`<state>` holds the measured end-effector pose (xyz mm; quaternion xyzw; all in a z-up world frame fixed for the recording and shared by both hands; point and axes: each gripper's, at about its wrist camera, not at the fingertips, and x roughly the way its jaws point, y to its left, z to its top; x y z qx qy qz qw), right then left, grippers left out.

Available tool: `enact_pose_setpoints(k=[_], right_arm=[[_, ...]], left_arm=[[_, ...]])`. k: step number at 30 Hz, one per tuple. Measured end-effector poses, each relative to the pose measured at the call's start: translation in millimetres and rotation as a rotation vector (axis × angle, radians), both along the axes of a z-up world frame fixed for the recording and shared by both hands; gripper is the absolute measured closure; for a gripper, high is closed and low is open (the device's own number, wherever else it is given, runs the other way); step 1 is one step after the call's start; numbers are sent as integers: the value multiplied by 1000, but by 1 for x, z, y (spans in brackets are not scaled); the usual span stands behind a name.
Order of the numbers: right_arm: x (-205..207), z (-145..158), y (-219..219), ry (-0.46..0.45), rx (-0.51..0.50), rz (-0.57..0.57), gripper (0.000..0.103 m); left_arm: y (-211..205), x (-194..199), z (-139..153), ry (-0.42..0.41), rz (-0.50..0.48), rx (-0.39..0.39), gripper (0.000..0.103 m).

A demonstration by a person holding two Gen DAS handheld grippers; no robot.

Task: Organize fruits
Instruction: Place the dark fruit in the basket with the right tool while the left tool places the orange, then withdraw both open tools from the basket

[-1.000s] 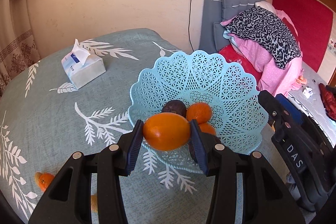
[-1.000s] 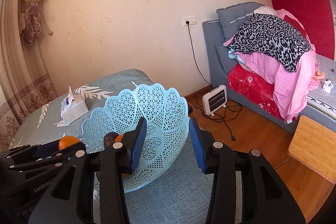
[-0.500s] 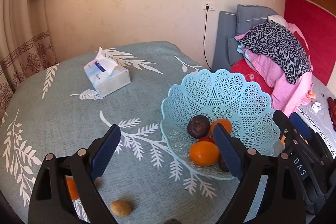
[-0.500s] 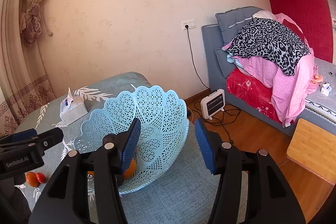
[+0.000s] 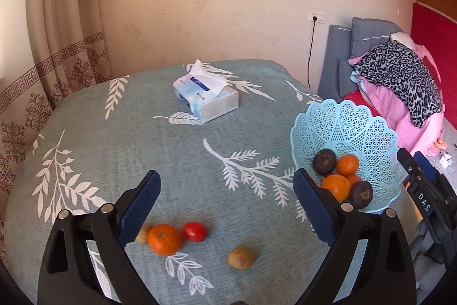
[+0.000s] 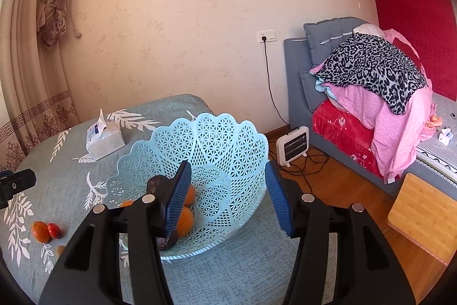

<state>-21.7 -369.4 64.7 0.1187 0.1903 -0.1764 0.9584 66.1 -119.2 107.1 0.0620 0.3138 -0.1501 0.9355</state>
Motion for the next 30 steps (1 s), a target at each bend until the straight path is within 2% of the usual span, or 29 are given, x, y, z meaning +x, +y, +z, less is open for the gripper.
enact_pose_setpoints(k=[8, 16, 21, 26, 30], right_arm=[[-3, 5, 29, 22, -8, 126, 48], [0, 10, 87, 79, 15, 394, 48], [7, 1, 127, 159, 33, 566, 47], [27, -20, 164, 295, 59, 727, 48], [47, -39, 182, 386, 42, 761, 48]], left_arm=[[59, -4, -12, 32, 98, -18, 10], [104, -9, -29, 52, 196, -25, 10], [116, -12, -47, 87, 207, -11, 10], [124, -17, -57, 93, 205, -13, 10], [128, -18, -63, 96, 216, -7, 10]])
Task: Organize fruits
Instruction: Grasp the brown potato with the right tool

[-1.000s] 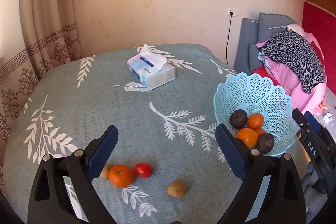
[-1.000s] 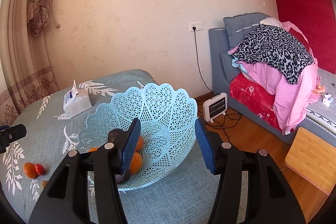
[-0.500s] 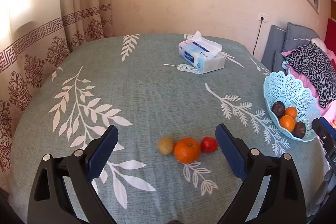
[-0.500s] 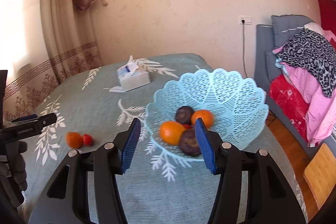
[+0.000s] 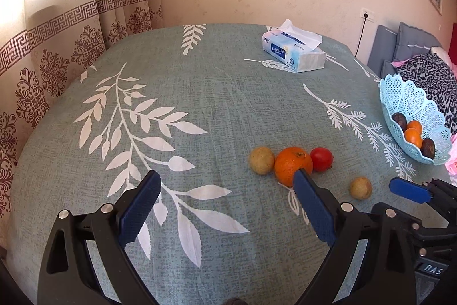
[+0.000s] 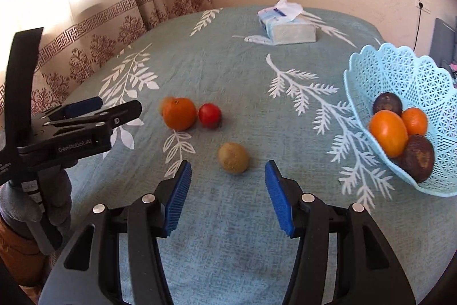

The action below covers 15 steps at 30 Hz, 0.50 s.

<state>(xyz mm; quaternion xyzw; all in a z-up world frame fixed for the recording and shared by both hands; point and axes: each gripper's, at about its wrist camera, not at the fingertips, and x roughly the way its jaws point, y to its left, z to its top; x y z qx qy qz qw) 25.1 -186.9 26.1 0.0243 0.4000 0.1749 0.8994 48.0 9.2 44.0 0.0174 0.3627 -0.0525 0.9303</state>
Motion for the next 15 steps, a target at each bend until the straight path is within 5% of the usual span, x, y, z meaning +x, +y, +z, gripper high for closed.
enact_pose_setpoints(k=[10, 15], right_arm=[[26, -16, 12, 52, -57, 0, 74], [22, -14, 5, 41, -41, -22, 75]], left_arm=[[-5, -1, -6, 10, -34, 0, 10], [-18, 1, -8, 19, -57, 17, 10]])
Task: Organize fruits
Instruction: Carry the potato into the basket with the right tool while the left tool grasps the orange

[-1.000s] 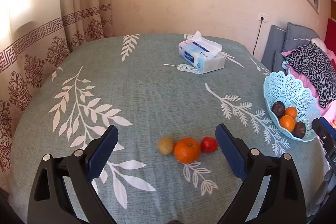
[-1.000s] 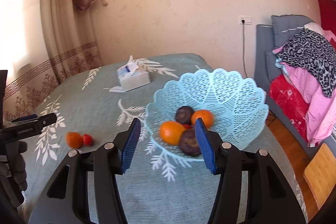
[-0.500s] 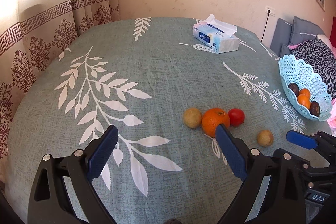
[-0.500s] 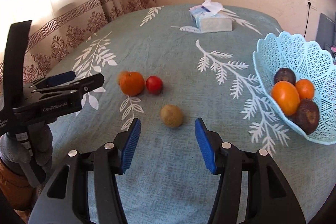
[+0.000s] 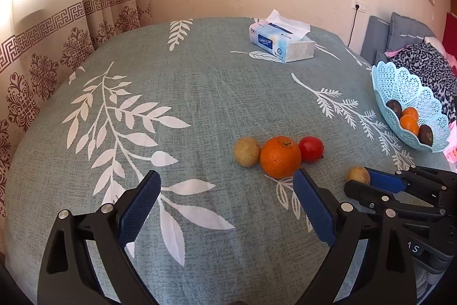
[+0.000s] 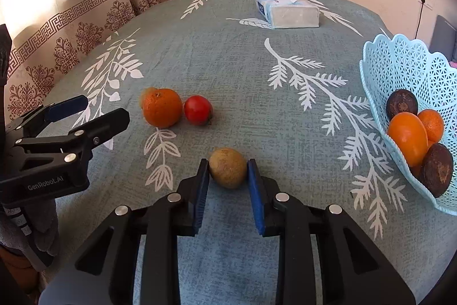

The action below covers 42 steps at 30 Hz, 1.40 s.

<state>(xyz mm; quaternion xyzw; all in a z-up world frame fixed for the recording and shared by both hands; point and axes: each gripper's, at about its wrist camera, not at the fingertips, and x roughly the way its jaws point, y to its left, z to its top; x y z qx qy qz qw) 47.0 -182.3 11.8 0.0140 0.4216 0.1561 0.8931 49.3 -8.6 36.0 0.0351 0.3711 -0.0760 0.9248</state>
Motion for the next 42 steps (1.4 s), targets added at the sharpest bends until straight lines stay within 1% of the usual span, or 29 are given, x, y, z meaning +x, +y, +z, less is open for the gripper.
enact_pose_setpoints(k=[5, 7, 8, 10, 12, 15, 20, 23, 27, 28, 29, 30, 36, 41, 42], right_arm=[[-8, 8, -8, -35, 14, -23, 75], [-10, 11, -12, -47, 27, -33, 75], [-11, 13, -14, -51, 34, -37, 75], [-13, 15, -17, -61, 45, -47, 75], [-16, 17, -20, -78, 43, -60, 75], [-20, 22, -26, -100, 54, -77, 75], [-24, 31, -37, -137, 76, -113, 75], [-28, 37, -46, -162, 86, -142, 75], [-32, 45, -63, -190, 101, -190, 75], [-33, 47, -68, -197, 102, -206, 75], [-34, 49, -73, -206, 101, -224, 75], [-35, 50, -79, -213, 101, -241, 75], [-37, 53, -125, -225, 124, -369, 75], [-40, 54, -152, -239, 119, -454, 75], [-40, 54, -155, -242, 121, -468, 75]], left_arm=[[-13, 8, -5, 37, -21, -6, 11], [-16, 12, -8, 61, -27, -18, 16], [-18, 14, -10, 75, -30, -25, 20], [-21, 19, -14, 100, -35, -44, 24], [-23, 24, -17, 125, -35, -64, 31], [-25, 31, -20, 149, -29, -91, 35], [-29, 41, -21, 150, -12, -105, 36], [-31, 44, -21, 146, 11, -98, 42], [-29, 43, -20, 145, 15, -108, 46], [-28, 41, -20, 147, 13, -110, 48], [-28, 39, -19, 150, 5, -117, 66], [-27, 37, -19, 152, 9, -114, 68], [-19, 25, -15, 140, 16, -136, 71], [-15, 18, -10, 120, 31, -138, 70], [-14, 18, -10, 117, 37, -137, 69]])
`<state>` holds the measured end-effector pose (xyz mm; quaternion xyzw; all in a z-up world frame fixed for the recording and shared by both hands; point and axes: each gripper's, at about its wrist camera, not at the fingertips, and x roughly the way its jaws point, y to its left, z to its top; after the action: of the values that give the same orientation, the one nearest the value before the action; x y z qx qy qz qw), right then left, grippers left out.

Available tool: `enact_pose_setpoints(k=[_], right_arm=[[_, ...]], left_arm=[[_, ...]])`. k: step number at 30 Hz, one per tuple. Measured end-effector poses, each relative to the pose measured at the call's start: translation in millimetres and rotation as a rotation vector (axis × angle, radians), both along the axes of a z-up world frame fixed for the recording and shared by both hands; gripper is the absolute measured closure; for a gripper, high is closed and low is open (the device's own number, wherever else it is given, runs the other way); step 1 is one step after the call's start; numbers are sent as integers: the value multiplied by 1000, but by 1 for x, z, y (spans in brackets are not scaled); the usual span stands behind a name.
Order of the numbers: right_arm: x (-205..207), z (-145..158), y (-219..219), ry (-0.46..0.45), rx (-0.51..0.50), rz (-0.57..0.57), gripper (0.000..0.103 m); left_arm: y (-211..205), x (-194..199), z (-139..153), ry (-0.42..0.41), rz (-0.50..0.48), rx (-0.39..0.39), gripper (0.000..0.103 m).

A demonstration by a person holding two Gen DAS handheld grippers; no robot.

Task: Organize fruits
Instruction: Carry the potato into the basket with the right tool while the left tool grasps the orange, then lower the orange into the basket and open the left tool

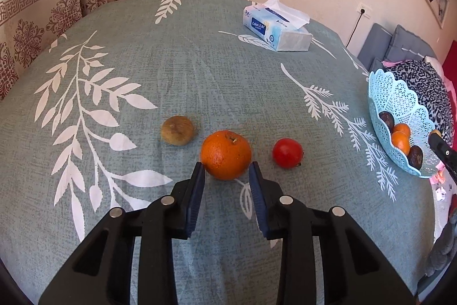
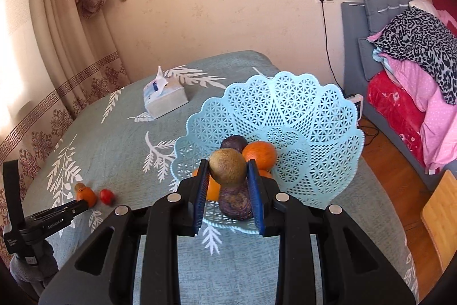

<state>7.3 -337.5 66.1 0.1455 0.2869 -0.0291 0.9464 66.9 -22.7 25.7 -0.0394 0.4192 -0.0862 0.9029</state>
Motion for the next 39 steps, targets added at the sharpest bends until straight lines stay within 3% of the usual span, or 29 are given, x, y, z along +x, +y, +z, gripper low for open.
enact_pose_setpoints(k=[1, 3, 5, 15, 21, 31, 39], right_arm=[[1, -1, -3, 2, 0, -8, 75], [4, -2, -9, 8, 1, -20, 75], [5, -5, -13, 13, 10, -42, 72], [-1, -5, -11, -23, -36, -98, 71], [-9, -3, -16, -62, -63, -163, 67], [-18, -6, -40, -78, -15, -272, 65], [-24, -10, -46, -84, 4, -318, 60]], left_arm=[[1, 0, 0, 3, 5, 1, 68], [2, 1, -1, 7, 20, -3, 45], [4, 1, 0, -2, 35, -4, 34], [-10, 22, -3, 5, 17, 20, 35], [-11, 33, -10, 25, 26, 37, 64], [-19, 21, 8, -6, 13, 11, 64], [-75, 17, 36, -71, -117, 20, 64]])
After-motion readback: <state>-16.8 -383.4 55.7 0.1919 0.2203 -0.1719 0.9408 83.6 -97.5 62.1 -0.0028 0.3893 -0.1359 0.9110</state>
